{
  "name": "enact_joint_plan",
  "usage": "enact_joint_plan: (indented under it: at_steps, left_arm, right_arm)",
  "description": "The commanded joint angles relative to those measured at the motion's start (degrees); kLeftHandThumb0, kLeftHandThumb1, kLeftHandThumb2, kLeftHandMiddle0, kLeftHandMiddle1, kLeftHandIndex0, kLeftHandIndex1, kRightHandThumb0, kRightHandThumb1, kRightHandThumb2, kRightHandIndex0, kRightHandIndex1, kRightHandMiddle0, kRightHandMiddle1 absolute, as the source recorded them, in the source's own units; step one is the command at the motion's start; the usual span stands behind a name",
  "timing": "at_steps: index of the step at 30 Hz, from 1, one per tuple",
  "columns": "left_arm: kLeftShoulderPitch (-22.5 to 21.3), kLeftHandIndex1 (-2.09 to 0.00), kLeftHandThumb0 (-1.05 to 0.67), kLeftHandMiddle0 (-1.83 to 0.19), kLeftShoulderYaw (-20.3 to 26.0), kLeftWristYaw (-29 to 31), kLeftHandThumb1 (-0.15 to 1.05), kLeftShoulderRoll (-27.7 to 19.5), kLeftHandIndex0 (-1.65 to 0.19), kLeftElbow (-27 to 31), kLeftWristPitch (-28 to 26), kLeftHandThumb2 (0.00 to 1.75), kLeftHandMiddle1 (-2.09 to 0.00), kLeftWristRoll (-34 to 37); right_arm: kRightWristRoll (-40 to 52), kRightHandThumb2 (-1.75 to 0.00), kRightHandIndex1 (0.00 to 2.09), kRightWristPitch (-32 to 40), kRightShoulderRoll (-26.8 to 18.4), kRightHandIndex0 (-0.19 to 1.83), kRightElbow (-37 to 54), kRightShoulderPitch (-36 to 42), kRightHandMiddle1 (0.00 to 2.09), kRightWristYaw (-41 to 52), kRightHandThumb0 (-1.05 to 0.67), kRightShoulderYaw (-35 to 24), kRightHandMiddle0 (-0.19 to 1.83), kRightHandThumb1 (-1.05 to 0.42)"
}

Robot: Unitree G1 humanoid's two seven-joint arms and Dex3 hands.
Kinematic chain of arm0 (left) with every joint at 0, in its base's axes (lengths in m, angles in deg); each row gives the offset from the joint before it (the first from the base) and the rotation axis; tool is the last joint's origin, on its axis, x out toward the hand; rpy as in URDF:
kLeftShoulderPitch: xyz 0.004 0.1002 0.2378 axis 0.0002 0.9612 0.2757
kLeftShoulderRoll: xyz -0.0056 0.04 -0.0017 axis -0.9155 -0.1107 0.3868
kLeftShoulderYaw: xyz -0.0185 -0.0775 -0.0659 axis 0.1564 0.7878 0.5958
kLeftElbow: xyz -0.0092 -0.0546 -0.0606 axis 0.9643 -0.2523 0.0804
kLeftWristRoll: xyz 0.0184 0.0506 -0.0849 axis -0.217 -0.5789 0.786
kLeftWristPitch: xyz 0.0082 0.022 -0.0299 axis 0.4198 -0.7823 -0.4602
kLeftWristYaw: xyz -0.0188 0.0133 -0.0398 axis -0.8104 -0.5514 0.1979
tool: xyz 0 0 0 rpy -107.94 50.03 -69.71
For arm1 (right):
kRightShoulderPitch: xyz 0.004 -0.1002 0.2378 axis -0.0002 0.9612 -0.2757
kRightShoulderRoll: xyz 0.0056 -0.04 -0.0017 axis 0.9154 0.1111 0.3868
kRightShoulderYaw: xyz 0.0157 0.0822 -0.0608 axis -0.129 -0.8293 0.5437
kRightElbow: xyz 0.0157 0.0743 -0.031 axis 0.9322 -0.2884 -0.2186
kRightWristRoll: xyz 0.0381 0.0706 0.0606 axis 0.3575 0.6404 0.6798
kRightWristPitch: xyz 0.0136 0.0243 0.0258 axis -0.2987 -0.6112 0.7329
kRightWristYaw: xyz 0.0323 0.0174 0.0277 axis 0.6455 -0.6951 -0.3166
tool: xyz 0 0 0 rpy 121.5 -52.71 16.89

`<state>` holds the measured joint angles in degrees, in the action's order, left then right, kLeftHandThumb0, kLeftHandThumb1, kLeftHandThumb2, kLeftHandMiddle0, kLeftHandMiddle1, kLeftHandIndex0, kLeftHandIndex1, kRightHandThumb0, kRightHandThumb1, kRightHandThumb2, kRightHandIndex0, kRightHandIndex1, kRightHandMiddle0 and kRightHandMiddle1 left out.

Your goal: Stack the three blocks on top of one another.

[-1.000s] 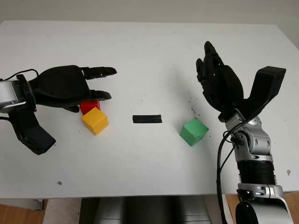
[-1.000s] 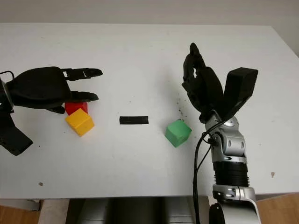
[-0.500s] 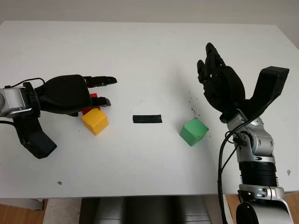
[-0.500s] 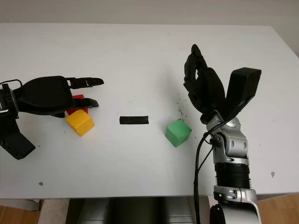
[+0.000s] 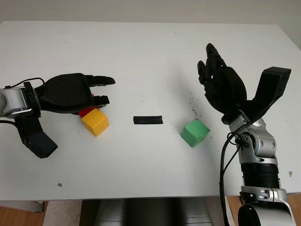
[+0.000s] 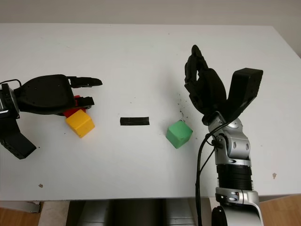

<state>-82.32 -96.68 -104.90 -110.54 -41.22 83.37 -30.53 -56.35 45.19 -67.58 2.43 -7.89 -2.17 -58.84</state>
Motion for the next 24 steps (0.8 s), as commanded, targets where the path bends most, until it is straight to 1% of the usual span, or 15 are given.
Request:
enact_joint_plan:
  at_steps: [1, 2, 3, 4, 6, 7, 8, 10, 11, 12, 14, 16, 19, 21, 24]
  left_arm:
    - [-2.0, -1.41, -0.32, -0.28, -0.2, -1.2, 0.92, -0.9, -0.37, 0.8, -0.7, 0.05, -0.19, -0.4]
    - [-2.1, -1.44, -0.34, -0.26, -0.2, -1.5, 0.92, -0.9, -0.38, 0.8, -1.1, 0.05, -0.30, -0.7]
    - [-2.2, -1.45, -0.36, -0.18, -0.1, -1.5, 0.92, -0.9, -0.39, 0.8, -1.3, 0.05, -0.47, -0.7]
    - [-2.2, -1.51, -0.35, -0.08, 0.3, -1.0, 0.94, -0.9, -0.38, 0.7, -1.2, 0.06, -0.70, -0.1]
    - [-2.0, -1.55, -0.32, -0.01, 1.3, -1.2, 0.96, -0.7, -0.37, 0.4, -1.9, 0.06, -0.87, 1.2]
    - [-2.0, -1.51, -0.30, 0.02, 1.6, -0.6, 0.95, -0.9, -0.37, 0.6, -2.3, 0.05, -0.88, 1.4]
    - [-2.3, -1.47, -0.30, 0.05, 1.9, 0.4, 0.94, -1.0, -0.37, 0.7, -2.7, 0.05, -0.88, 1.8]
    - [-2.8, -1.28, -0.40, 0.07, 2.3, 2.2, 0.91, -1.1, -0.44, 0.8, -3.2, 0.05, -0.83, 2.3]
    - [-3.0, -1.24, -0.43, 0.08, 2.7, 3.1, 0.91, -1.0, -0.45, 0.8, -3.0, 0.05, -0.81, 3.0]
    - [-3.1, -1.21, -0.42, 0.08, 3.3, 4.7, 0.90, -1.0, -0.46, 0.9, -3.1, 0.05, -0.79, 3.9]
    - [-3.1, -1.25, -0.38, 0.04, 4.3, 6.7, 0.91, -1.0, -0.43, 1.2, -3.7, 0.05, -0.66, 5.3]
    - [-3.2, -1.24, -0.32, -0.09, 5.1, 5.5, 0.91, -0.9, -0.43, 1.3, -6.1, 0.05, -0.49, 5.3]
    - [-3.6, -1.23, -0.28, -0.13, 6.5, 7.0, 0.92, -0.4, -0.44, 1.5, -8.7, 0.06, -0.41, 6.4]
    - [-3.7, -1.23, -0.29, -0.17, 8.4, 11.9, 0.93, 0.3, -0.42, 2.4, -9.5, 0.06, -0.30, 9.7]
    - [-3.3, -1.24, -0.34, -0.23, 12.1, 21.2, 0.90, 2.1, -0.44, 4.8, -10.1, 0.05, -0.19, 17.6]
  right_arm:
    - [0.1, -0.74, 0.00, -0.6, -0.4, -0.19, -0.4, -0.1, 0.00, 0.3, -0.66, -0.3, -0.19, -1.05]
    - [0.1, -0.75, 0.00, -0.7, -0.5, -0.19, -0.5, -0.1, 0.00, 0.5, -0.66, -0.3, -0.19, -1.05]
    - [0.2, -0.75, 0.00, -0.7, -0.4, -0.19, -0.6, -0.2, 0.00, 0.4, -0.65, -0.3, -0.19, -1.05]
    - [0.2, -0.75, 0.00, -0.6, -0.4, -0.19, -0.6, -0.2, 0.00, 0.4, -0.66, -0.3, -0.19, -1.05]
    - [0.1, -0.75, 0.00, -0.5, -0.4, -0.19, -0.7, -0.3, 0.00, 0.2, -0.66, -0.3, -0.19, -1.05]
    - [0.0, -0.75, 0.00, -0.6, -0.4, -0.19, -0.8, -0.4, 0.00, 0.2, -0.66, -0.3, -0.19, -1.05]
    - [-0.1, -0.75, 0.00, -0.5, -0.5, -0.19, -0.8, -0.5, 0.00, 0.1, -0.66, -0.3, -0.19, -1.05]
    - [-0.1, -0.75, 0.00, -0.3, -0.5, -0.19, -0.8, -0.6, 0.00, 0.0, -0.66, -0.3, -0.19, -1.05]
    - [-0.1, -0.75, 0.00, -0.3, -0.5, -0.19, -0.8, -0.7, 0.00, -0.1, -0.66, -0.3, -0.19, -1.05]
    - [0.0, -0.74, 0.00, -0.2, -0.5, -0.19, -0.8, -0.7, 0.00, -0.2, -0.66, -0.3, -0.19, -1.05]
    - [0.0, -0.74, 0.00, -0.2, -0.5, -0.19, -0.8, -0.8, 0.00, 0.0, -0.66, -0.3, -0.19, -1.05]
    - [0.1, -0.75, 0.00, -0.3, -0.7, -0.19, -0.8, -0.7, 0.00, 0.3, -0.66, -0.2, -0.19, -1.05]
    - [0.1, -0.75, 0.00, -0.5, -0.8, -0.19, -0.8, -0.7, 0.00, 0.7, -0.65, -0.2, -0.19, -1.05]
    - [-0.3, -0.75, 0.00, -0.6, -0.7, -0.19, -0.7, -0.6, 0.00, 0.6, -0.66, 0.0, -0.19, -1.05]
    - [-0.2, -0.75, 0.00, -0.5, -0.6, -0.19, -0.6, -0.6, 0.00, 0.6, -0.65, -0.1, -0.19, -1.05]
